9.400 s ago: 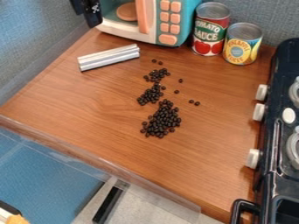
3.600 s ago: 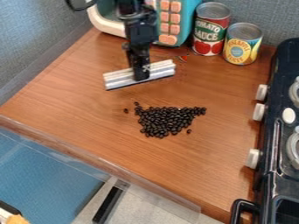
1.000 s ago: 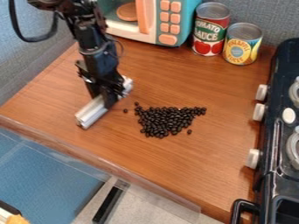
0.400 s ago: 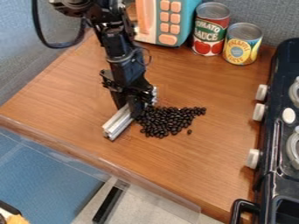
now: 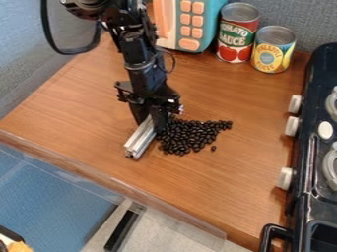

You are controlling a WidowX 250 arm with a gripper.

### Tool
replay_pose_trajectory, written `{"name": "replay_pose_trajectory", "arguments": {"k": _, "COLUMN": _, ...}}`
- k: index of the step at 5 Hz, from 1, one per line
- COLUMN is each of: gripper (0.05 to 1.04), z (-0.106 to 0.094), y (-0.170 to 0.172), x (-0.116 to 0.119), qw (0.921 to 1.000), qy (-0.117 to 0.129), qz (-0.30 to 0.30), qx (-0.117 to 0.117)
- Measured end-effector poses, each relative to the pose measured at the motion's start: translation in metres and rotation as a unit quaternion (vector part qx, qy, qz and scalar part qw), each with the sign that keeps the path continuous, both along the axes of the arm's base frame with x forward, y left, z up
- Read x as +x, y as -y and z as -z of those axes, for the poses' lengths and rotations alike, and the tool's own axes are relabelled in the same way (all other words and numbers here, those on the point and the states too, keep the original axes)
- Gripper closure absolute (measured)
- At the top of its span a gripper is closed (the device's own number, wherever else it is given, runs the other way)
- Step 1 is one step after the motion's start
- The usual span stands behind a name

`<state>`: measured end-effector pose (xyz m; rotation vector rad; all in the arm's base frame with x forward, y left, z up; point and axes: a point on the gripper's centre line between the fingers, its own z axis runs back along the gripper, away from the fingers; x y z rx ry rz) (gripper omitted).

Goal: Sweep into pile

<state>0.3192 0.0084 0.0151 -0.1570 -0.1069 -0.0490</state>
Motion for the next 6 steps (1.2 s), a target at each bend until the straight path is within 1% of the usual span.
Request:
{"name": "replay_pose_trajectory", "arguments": {"k": 2, "gripper": 0.716, "z": -0.002, "y": 0.002, "x": 0.006, "qw": 0.9999, "qy": 0.000, "qz": -0.014, "qx": -0.010}}
{"name": "replay_pose_trajectory", "arguments": {"k": 3, "gripper": 0.716, "z": -0.009, "y": -0.005, "x": 0.005, "qw": 0.9996, "qy": -0.002, "qz": -0.019, "qx": -0.022}}
{"name": "replay_pose_trajectory", "arguments": {"k": 4, "gripper": 0.716, "z": -0.045, "y": -0.036, "x": 0.016, "qw": 0.9977, "qy": 0.045, "qz": -0.051, "qx": -0.006}}
{"name": "replay_pose_trajectory", "arguments": {"k": 5, "gripper": 0.716, "z": -0.059, "y": -0.059, "x": 0.026, "qw": 0.9952, "qy": 0.066, "qz": -0.072, "qx": 0.006}}
{"name": "replay_pose_trajectory", "arguments": {"k": 6, "gripper": 0.716, "z": -0.035, "y": -0.081, "x": 0.036, "qw": 0.9948, "qy": 0.048, "qz": -0.088, "qx": 0.018}}
